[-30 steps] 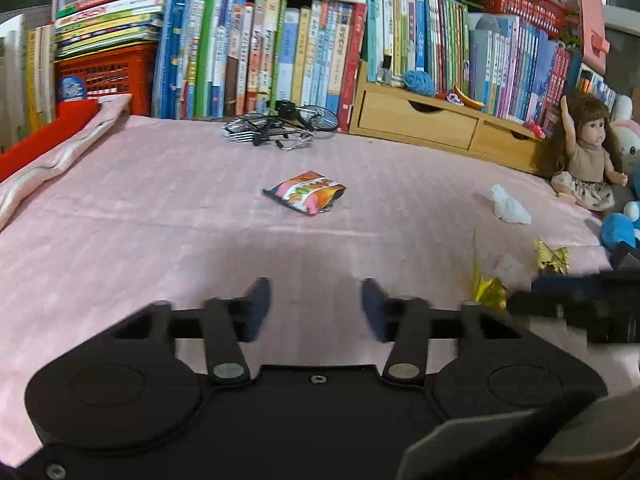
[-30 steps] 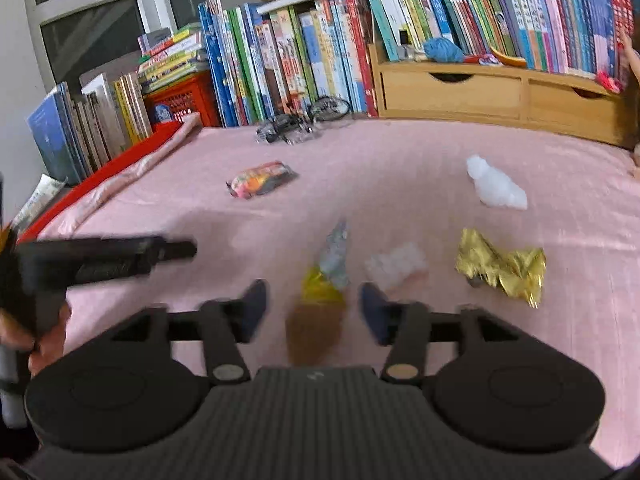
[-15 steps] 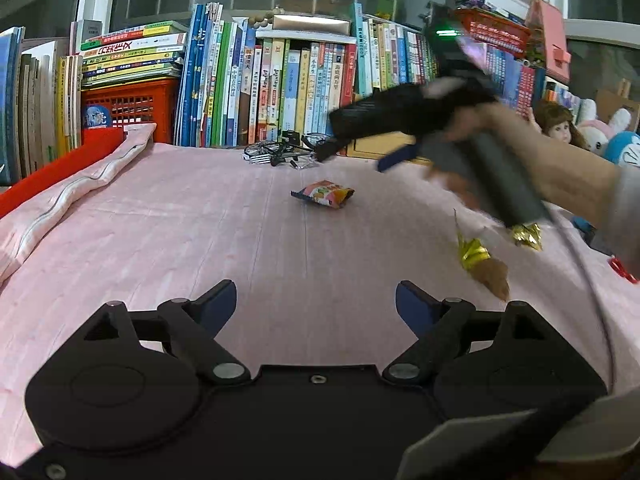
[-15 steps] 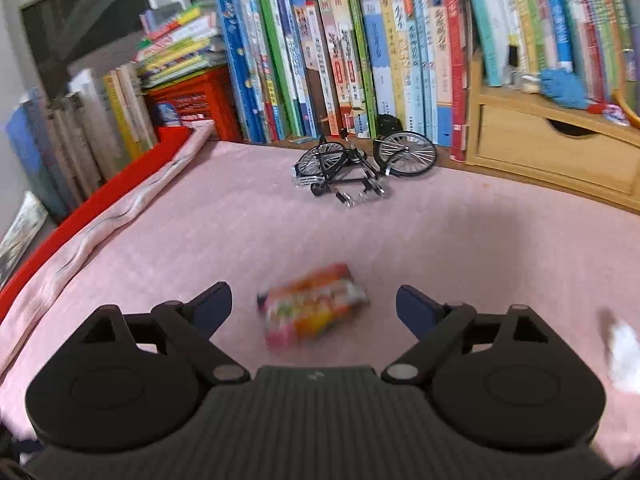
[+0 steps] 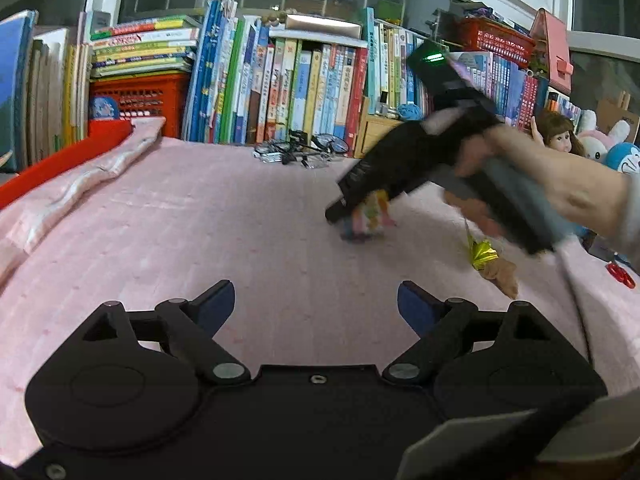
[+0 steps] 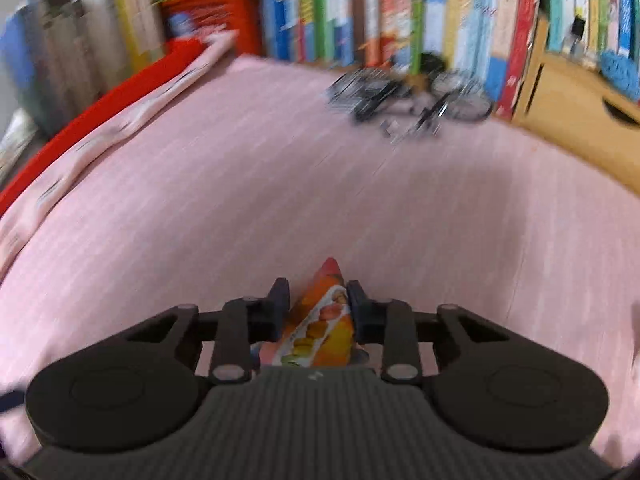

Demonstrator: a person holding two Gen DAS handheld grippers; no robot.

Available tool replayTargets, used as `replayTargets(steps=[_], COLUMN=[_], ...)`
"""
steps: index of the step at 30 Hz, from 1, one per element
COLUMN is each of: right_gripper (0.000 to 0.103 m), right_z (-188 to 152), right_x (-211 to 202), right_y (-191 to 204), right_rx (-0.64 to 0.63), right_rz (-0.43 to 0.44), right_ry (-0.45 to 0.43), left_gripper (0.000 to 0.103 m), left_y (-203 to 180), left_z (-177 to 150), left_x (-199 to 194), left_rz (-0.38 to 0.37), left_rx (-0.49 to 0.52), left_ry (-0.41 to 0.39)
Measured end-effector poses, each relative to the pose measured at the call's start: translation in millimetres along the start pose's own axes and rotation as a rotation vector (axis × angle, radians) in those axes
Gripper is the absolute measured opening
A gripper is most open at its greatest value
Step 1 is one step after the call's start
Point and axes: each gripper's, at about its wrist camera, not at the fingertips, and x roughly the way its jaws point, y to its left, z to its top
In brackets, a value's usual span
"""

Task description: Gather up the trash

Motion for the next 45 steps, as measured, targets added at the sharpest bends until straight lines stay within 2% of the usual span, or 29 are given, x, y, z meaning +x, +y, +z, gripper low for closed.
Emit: replayTargets(steps=[2, 3, 4, 5, 8, 10, 13, 19, 25, 29, 31, 33, 35, 38, 41, 42, 43, 44, 45], right_gripper=[0.039, 0.044, 0.058, 0.065, 0.07, 0.077, 0.081, 0.082, 0.082, 0.082, 0.082, 0.082, 0.082, 0.082, 0.076, 0.069, 0.054, 0.047, 0.038], right_z=[-19, -30, -37, -44, -57, -65, -77, -103, -135, -150, -154, -157, -158, -157, -156, -156, -157, -157, -158], right_x=[-15, -23, -29, -36, -56, -69, -86, -116, -131, -125, -120, -115, -110, -102, -94, -91, -88, -87, -87], right_y=[6, 8, 9, 9, 3, -5, -17, -43, -57, -56, -53, -50, -46, -40, -37, -37, -37, -37, -36], right_rx=[-0.009, -0.005, 0.002, 0.01, 0.051, 0.089, 0.133, 0.184, 0.196, 0.139, 0.115, 0.09, 0.07, 0.049, 0.04, 0.041, 0.048, 0.057, 0.06], right_rz=[0.107, 0.158, 0.188, 0.208, 0.241, 0.251, 0.241, 0.113, -0.067, -0.146, -0.16, -0.173, -0.183, -0.204, -0.219, -0.224, -0.224, -0.223, -0.23], right_ry=[0.039, 0.05, 0.052, 0.047, -0.003, -0.056, -0.131, -0.261, -0.339, -0.33, -0.324, -0.326, -0.33, -0.333, -0.333, -0.33, -0.325, -0.322, -0.33], left_gripper=[0.088, 0.088, 0.088, 0.088, 0.089, 0.089, 0.09, 0.09, 0.086, 0.076, 0.078, 0.087, 0.089, 0.089, 0.088, 0.086, 0.085, 0.074, 0.05], left_y=[-2, -4, -5, -7, -15, -23, -36, -56, -70, -75, -77, -79, -81, -81, -75, -73, -72, -72, -72], left_z=[1, 1, 2, 3, 5, 5, 4, -4, -10, -12, -14, -16, -18, -21, -26, -29, -30, -31, -31], left_x=[4, 7, 9, 11, 18, 21, 26, 39, 42, 34, 20, 5, -7, -11, -4, -1, 0, 1, 3], left_rz=[-0.036, -0.059, -0.077, -0.093, -0.137, -0.141, -0.144, -0.119, -0.09, -0.073, -0.058, -0.036, -0.026, -0.014, -0.007, -0.005, 0.004, 0.019, 0.03], left_rx=[-0.025, -0.044, -0.059, -0.074, -0.093, -0.092, -0.075, -0.038, -0.01, 0.002, 0.012, 0.017, 0.016, 0.001, -0.078, -0.108, -0.126, -0.131, -0.136], left_ry=[0.015, 0.025, 0.035, 0.046, 0.068, 0.084, 0.089, 0.131, 0.127, 0.117, 0.076, 0.02, -0.022, 0.018, 0.081, 0.1, 0.092, 0.074, 0.08])
